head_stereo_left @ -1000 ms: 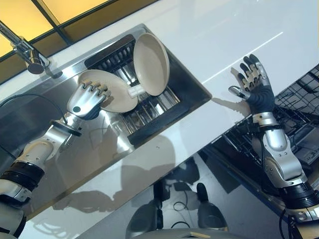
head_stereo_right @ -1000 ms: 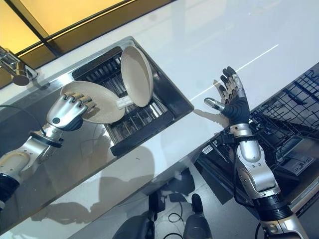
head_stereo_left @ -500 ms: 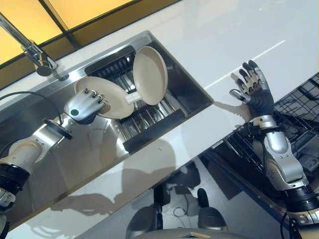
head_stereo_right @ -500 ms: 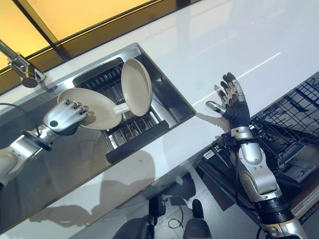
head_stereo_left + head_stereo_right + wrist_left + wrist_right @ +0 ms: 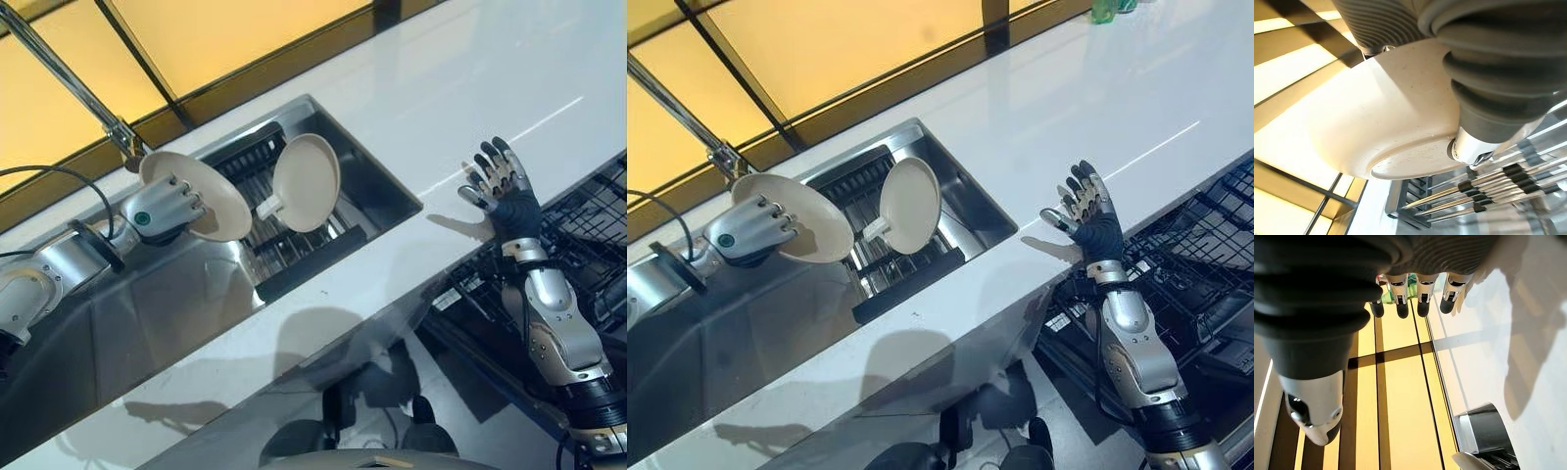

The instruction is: Pick up plates and place into dishwasher.

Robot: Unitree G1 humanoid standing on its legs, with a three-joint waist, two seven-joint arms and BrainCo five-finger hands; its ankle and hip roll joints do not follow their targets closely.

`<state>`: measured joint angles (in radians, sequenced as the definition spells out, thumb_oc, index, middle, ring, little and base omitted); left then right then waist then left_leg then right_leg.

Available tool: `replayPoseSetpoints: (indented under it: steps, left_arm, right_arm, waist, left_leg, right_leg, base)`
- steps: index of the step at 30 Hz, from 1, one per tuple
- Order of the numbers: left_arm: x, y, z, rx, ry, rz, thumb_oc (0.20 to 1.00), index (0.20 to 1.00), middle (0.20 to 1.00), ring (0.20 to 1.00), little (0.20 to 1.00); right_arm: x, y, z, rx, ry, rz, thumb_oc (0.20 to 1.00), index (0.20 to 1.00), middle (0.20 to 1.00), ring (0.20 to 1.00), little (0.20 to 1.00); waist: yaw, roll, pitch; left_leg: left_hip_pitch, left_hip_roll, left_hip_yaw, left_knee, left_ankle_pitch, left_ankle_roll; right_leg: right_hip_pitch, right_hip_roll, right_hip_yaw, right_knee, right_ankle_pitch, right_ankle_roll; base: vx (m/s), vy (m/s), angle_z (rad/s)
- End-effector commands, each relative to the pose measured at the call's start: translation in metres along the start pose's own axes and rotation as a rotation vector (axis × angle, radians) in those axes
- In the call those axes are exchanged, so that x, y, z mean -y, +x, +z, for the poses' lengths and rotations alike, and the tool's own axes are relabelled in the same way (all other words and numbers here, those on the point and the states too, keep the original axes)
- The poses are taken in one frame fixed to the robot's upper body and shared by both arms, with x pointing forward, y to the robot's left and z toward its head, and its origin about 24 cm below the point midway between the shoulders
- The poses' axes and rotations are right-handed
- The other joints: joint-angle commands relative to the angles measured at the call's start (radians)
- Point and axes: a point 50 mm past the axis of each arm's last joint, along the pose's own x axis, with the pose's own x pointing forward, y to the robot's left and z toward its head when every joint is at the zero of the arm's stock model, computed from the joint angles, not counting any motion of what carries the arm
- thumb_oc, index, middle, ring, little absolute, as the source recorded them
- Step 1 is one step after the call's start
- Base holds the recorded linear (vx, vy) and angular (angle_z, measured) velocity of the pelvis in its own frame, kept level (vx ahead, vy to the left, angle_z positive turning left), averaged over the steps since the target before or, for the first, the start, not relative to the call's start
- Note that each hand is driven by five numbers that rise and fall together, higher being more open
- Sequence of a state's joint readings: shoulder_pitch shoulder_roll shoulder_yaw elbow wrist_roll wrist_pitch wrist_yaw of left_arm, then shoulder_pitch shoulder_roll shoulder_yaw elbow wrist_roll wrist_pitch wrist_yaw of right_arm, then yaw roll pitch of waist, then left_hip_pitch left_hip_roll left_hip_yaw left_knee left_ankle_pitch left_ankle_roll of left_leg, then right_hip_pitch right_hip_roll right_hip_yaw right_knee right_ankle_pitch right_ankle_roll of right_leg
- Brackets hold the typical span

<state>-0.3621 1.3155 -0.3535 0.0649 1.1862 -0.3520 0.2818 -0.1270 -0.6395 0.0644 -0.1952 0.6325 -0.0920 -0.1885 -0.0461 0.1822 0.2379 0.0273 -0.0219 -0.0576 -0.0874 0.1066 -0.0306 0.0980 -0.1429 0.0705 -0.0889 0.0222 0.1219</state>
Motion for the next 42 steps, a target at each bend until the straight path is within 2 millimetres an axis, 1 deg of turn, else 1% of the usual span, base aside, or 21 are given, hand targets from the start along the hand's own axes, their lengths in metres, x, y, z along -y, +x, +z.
replayPoseSetpoints:
  steps: [1,3,5,8,9,11,13,15,18,20,22,23,24,25,27,28,31,36,39,42]
  left_arm:
    - [-0.006,-0.001,-0.026,-0.043,0.046,-0.101,0.200,0.200,0.200,0.200,0.200]
    - [-0.010,0.002,-0.028,-0.053,0.045,-0.101,0.200,0.200,0.200,0.200,0.200]
    - [-0.020,0.003,-0.042,-0.146,0.017,-0.053,0.200,0.200,0.200,0.200,0.200]
    - [-0.036,-0.005,-0.066,-0.342,-0.056,0.178,0.200,0.200,0.200,0.200,0.200]
    - [-0.040,-0.008,-0.071,-0.388,-0.062,0.251,0.200,0.200,0.200,0.200,0.200]
    - [-0.049,-0.017,-0.073,-0.426,-0.170,0.451,0.200,0.200,0.200,0.200,0.200]
    - [-0.053,-0.028,-0.068,-0.447,-0.234,0.588,0.200,0.200,0.200,0.200,0.200]
    - [-0.053,-0.035,-0.059,-0.468,-0.357,0.689,0.200,0.200,0.200,0.200,0.200]
    - [-0.057,-0.032,-0.044,-0.474,-0.547,0.809,0.200,0.200,0.200,0.200,0.200]
    - [-0.065,-0.026,-0.036,-0.446,-0.649,0.874,0.200,0.200,0.200,0.200,0.200]
    - [-0.078,-0.022,-0.030,-0.388,-0.768,0.932,0.200,0.200,0.200,0.200,0.200]
    - [-0.082,-0.020,-0.028,-0.369,-0.799,0.940,0.200,0.200,0.200,0.200,0.200]
    - [-0.091,-0.017,-0.022,-0.294,-0.914,0.960,0.200,0.200,0.200,0.200,0.200]
    - [-0.098,-0.015,-0.019,-0.238,-0.978,0.960,0.200,0.200,0.200,0.200,0.200]
    - [-0.109,-0.009,-0.008,-0.090,-1.111,0.931,0.200,0.200,0.200,0.200,0.200]
    - [-0.115,-0.005,-0.002,-0.007,-1.171,0.910,0.200,0.200,0.200,0.200,0.200]
    - [-0.130,-0.001,0.004,0.182,-1.297,0.855,0.200,0.200,0.200,0.200,0.200]
    - [-0.146,0.003,0.013,0.438,-1.422,0.771,0.200,0.200,0.200,0.200,0.200]
    - [-0.152,0.001,0.017,0.530,-1.424,0.749,0.200,0.200,0.200,0.200,0.200]
    - [-0.160,-0.005,0.018,0.600,-1.370,0.756,0.200,0.200,0.200,0.200,0.200]
  right_arm:
    - [-0.003,-0.008,0.014,0.044,0.004,0.027,1.000,1.000,1.000,1.000,1.000]
    - [-0.003,-0.008,0.013,0.040,0.002,0.019,1.000,1.000,1.000,1.000,1.000]
    - [-0.004,-0.008,0.014,0.049,-0.013,0.034,1.000,1.000,1.000,1.000,1.000]
    - [-0.010,-0.007,0.024,0.120,-0.050,0.068,1.000,1.000,1.000,1.000,1.000]
    - [-0.010,-0.008,0.030,0.165,-0.072,0.066,1.000,1.000,1.000,1.000,1.000]
    - [-0.007,-0.009,0.043,0.257,-0.093,0.053,1.000,1.000,1.000,1.000,1.000]
    - [-0.003,-0.011,0.052,0.327,-0.104,0.025,1.000,1.000,1.000,1.000,1.000]
    - [-0.004,-0.009,0.061,0.374,-0.111,0.020,1.000,1.000,1.000,1.000,1.000]
    - [-0.010,-0.008,0.069,0.424,-0.122,0.026,1.000,1.000,1.000,1.000,1.000]
    - [-0.015,-0.006,0.074,0.448,-0.136,0.054,1.000,1.000,1.000,1.000,1.000]
    - [-0.021,-0.006,0.079,0.474,-0.168,0.108,1.000,1.000,1.000,1.000,1.000]
    - [-0.023,-0.006,0.080,0.480,-0.173,0.119,1.000,1.000,1.000,1.000,1.000]
    - [-0.029,-0.006,0.085,0.505,-0.205,0.172,1.000,1.000,1.000,1.000,1.000]
    - [-0.033,-0.006,0.089,0.521,-0.233,0.211,1.000,1.000,1.000,1.000,1.000]
    - [-0.044,-0.005,0.097,0.571,-0.307,0.291,1.000,1.000,1.000,1.000,1.000]
    - [-0.050,-0.005,0.101,0.600,-0.374,0.335,1.000,1.000,1.000,1.000,1.000]
    - [-0.058,-0.002,0.114,0.659,-0.493,0.410,1.000,1.000,1.000,1.000,1.000]
    - [-0.078,-0.002,0.130,0.735,-0.653,0.594,1.000,1.000,1.000,1.000,1.000]
    - [-0.084,-0.003,0.134,0.755,-0.696,0.639,1.000,1.000,1.000,1.000,1.000]
    - [-0.088,-0.005,0.138,0.764,-0.726,0.683,1.000,1.000,1.000,1.000,1.000]
  waist:
    - [0.007,-0.021,-0.094]
    - [0.006,-0.016,-0.095]
    - [0.005,-0.013,-0.098]
    - [0.014,-0.022,-0.104]
    - [0.020,-0.029,-0.110]
    - [0.037,-0.047,-0.122]
    - [0.057,-0.068,-0.136]
    - [0.066,-0.087,-0.152]
    - [0.076,-0.114,-0.178]
    - [0.081,-0.133,-0.196]
    - [0.089,-0.147,-0.210]
    - [0.091,-0.150,-0.213]
    - [0.098,-0.160,-0.221]
    - [0.104,-0.167,-0.227]
    - [0.113,-0.178,-0.235]
    - [0.117,-0.184,-0.239]
    - [0.130,-0.197,-0.250]
    - [0.145,-0.214,-0.269]
    - [0.149,-0.219,-0.275]
    - [0.152,-0.221,-0.285]
  left_leg:
    - [0.000,-0.057,-0.015,0.085,-0.110,0.036]
    - [0.002,-0.059,-0.018,0.083,-0.110,0.036]
    - [0.005,-0.060,-0.025,0.079,-0.110,0.035]
    - [0.012,-0.055,-0.031,0.069,-0.113,0.035]
    - [0.013,-0.052,-0.032,0.064,-0.112,0.036]
    - [0.013,-0.044,-0.037,0.060,-0.113,0.035]
    - [0.013,-0.037,-0.044,0.055,-0.114,0.035]
    - [0.015,-0.032,-0.049,0.050,-0.115,0.036]
    - [0.018,-0.027,-0.057,0.050,-0.120,0.038]
    - [0.023,-0.022,-0.062,0.048,-0.122,0.038]
    - [0.027,-0.020,-0.066,0.044,-0.121,0.039]
    - [0.028,-0.020,-0.068,0.043,-0.122,0.039]
    - [0.030,-0.021,-0.074,0.041,-0.122,0.040]
    - [0.031,-0.021,-0.077,0.041,-0.123,0.039]
    - [0.035,-0.019,-0.080,0.039,-0.125,0.038]
    - [0.037,-0.019,-0.082,0.038,-0.126,0.038]
    - [0.040,-0.018,-0.088,0.036,-0.127,0.036]
    - [0.044,-0.019,-0.094,0.036,-0.128,0.035]
    - [0.043,-0.021,-0.095,0.037,-0.128,0.036]
    - [0.042,-0.022,-0.094,0.034,-0.126,0.035]
  right_leg:
    - [-0.096,-0.035,-0.046,0.079,0.036,0.014]
    - [-0.096,-0.034,-0.045,0.080,0.036,0.015]
    - [-0.093,-0.032,-0.042,0.073,0.037,0.014]
    - [-0.086,-0.026,-0.042,0.056,0.038,0.010]
    - [-0.084,-0.023,-0.046,0.051,0.038,0.008]
    - [-0.082,-0.018,-0.056,0.045,0.036,0.003]
    - [-0.080,-0.010,-0.066,0.039,0.033,-0.003]
    - [-0.076,-0.003,-0.074,0.034,0.030,-0.009]
    - [-0.070,0.008,-0.077,0.031,0.025,-0.016]
    - [-0.065,0.016,-0.074,0.028,0.023,-0.019]
    - [-0.059,0.020,-0.076,0.026,0.022,-0.021]
    - [-0.057,0.022,-0.076,0.025,0.022,-0.021]
    - [-0.054,0.025,-0.079,0.023,0.022,-0.021]
    - [-0.051,0.026,-0.082,0.021,0.022,-0.021]
    - [-0.045,0.027,-0.089,0.021,0.020,-0.019]
    - [-0.042,0.029,-0.093,0.021,0.019,-0.019]
    - [-0.034,0.032,-0.105,0.019,0.018,-0.019]
    - [-0.030,0.037,-0.116,0.026,0.014,-0.021]
    - [-0.028,0.038,-0.120,0.027,0.014,-0.021]
    - [-0.026,0.039,-0.126,0.026,0.014,-0.023]
  base:
    - [0.04,-0.036,-0.01]
    - [0.03,-0.037,0.00]
    - [0.01,-0.038,-0.01]
    - [-0.03,-0.072,-0.03]
    - [-0.05,-0.088,-0.01]
    - [-0.06,-0.110,-0.01]
    - [-0.06,-0.115,-0.02]
    - [-0.05,-0.096,-0.01]
    - [-0.04,-0.089,-0.03]
    - [-0.03,-0.083,0.00]
    - [-0.03,-0.059,0.02]
    - [-0.05,-0.065,0.03]
    - [-0.04,-0.068,0.01]
    - [-0.05,-0.077,0.00]
    - [-0.04,-0.064,0.03]
    - [-0.05,-0.059,0.06]
    - [-0.05,-0.048,0.10]
    - [-0.05,-0.033,0.06]
    - [-0.04,-0.022,0.03]
    - [-0.03,-0.017,0.07]
